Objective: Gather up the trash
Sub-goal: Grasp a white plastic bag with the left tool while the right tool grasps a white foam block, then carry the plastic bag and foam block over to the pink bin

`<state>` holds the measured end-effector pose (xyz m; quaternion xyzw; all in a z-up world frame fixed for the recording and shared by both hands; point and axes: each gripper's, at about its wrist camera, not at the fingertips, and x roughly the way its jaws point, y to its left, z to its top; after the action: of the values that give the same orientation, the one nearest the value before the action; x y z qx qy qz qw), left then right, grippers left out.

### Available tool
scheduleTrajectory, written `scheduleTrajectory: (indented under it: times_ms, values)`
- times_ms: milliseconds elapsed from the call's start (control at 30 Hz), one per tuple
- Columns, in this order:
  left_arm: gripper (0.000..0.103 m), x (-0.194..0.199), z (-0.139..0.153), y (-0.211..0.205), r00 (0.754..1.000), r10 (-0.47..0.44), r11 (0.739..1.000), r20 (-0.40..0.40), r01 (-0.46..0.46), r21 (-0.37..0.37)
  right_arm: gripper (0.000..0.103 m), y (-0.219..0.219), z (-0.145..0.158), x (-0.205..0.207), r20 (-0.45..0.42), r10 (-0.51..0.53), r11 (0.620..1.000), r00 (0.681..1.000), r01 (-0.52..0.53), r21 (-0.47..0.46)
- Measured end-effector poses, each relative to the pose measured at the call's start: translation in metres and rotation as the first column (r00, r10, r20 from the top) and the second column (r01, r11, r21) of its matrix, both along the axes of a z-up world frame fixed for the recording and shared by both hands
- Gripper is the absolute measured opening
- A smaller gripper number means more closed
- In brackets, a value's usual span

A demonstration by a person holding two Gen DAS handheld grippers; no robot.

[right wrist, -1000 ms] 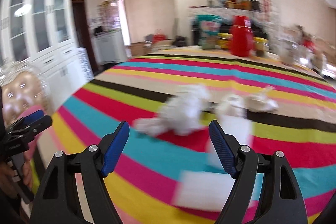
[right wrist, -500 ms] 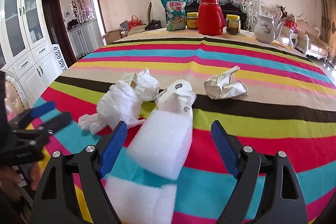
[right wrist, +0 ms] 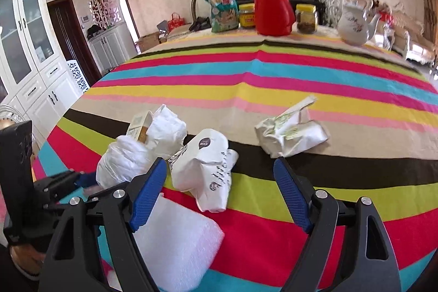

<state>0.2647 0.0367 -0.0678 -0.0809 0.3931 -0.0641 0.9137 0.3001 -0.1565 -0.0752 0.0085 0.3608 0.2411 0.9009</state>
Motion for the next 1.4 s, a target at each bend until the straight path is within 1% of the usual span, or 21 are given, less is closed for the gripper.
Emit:
scheduleTrajectory:
  times_ms: [67,133,233,400,467,500,533,600,667,867,1033,1167,1400]
  values:
    - [0.029,-0.002,0.001,0.002,1.000,0.007,1.000,0.014,-0.007,-0.002,0.076,0.003,-0.002,0.000,-0.014,0.008,1.000,1.000,-0.008,0.009]
    - [0.025,-0.008,0.005,0.006,0.999,0.037,0.999,0.037,-0.037,0.007,0.076,0.005,-0.002,-0.007,-0.017,0.017,1.000,1.000,-0.017,0.010]
    - [0.023,-0.020,0.014,0.017,0.992,0.086,0.995,0.088,-0.090,0.038,0.076,0.006,-0.002,-0.024,-0.015,0.034,0.999,0.999,-0.034,0.001]
    - [0.023,-0.035,0.027,0.032,0.986,0.112,0.992,0.127,-0.118,0.039,0.076,0.020,-0.007,-0.051,-0.018,0.078,0.995,0.997,-0.079,-0.068]
    - [0.023,-0.044,0.032,0.035,0.984,0.113,0.992,0.138,-0.118,0.031,0.075,0.027,-0.012,-0.061,-0.009,0.081,0.990,0.997,-0.081,-0.118]
    - [0.023,-0.048,0.034,0.036,0.983,0.114,0.992,0.145,-0.120,0.030,0.073,0.030,-0.015,-0.064,-0.004,0.075,0.987,0.997,-0.074,-0.141]
    - [0.023,-0.053,0.036,0.037,0.982,0.115,0.992,0.152,-0.120,0.028,0.067,0.030,-0.017,-0.066,-0.004,0.070,0.986,0.998,-0.070,-0.151]
    - [0.023,-0.066,0.041,0.040,0.980,0.113,0.993,0.165,-0.117,0.016,0.064,0.030,-0.016,-0.070,0.006,0.057,0.986,0.998,-0.056,-0.159]
    - [0.023,-0.079,0.046,0.044,0.976,0.120,0.992,0.181,-0.124,0.010,0.063,0.030,-0.009,-0.075,0.029,0.058,0.987,0.998,-0.053,-0.152]
    - [0.023,-0.118,0.056,0.058,0.964,0.147,0.989,0.221,-0.148,-0.009,0.063,0.039,0.030,-0.095,0.129,0.087,0.987,0.988,-0.068,-0.146]
    - [0.023,-0.141,0.062,0.065,0.956,0.159,0.986,0.246,-0.166,0.006,0.063,0.050,0.053,-0.111,0.178,0.119,0.986,0.977,-0.095,-0.137]
    - [0.023,-0.164,0.065,0.071,0.947,0.177,0.981,0.267,-0.191,0.024,0.063,0.059,0.057,-0.121,0.193,0.134,0.986,0.972,-0.111,-0.126]
    - [0.024,-0.204,0.072,0.082,0.930,0.210,0.970,0.302,-0.236,0.052,0.063,0.087,0.050,-0.145,0.216,0.161,0.986,0.963,-0.145,-0.087]
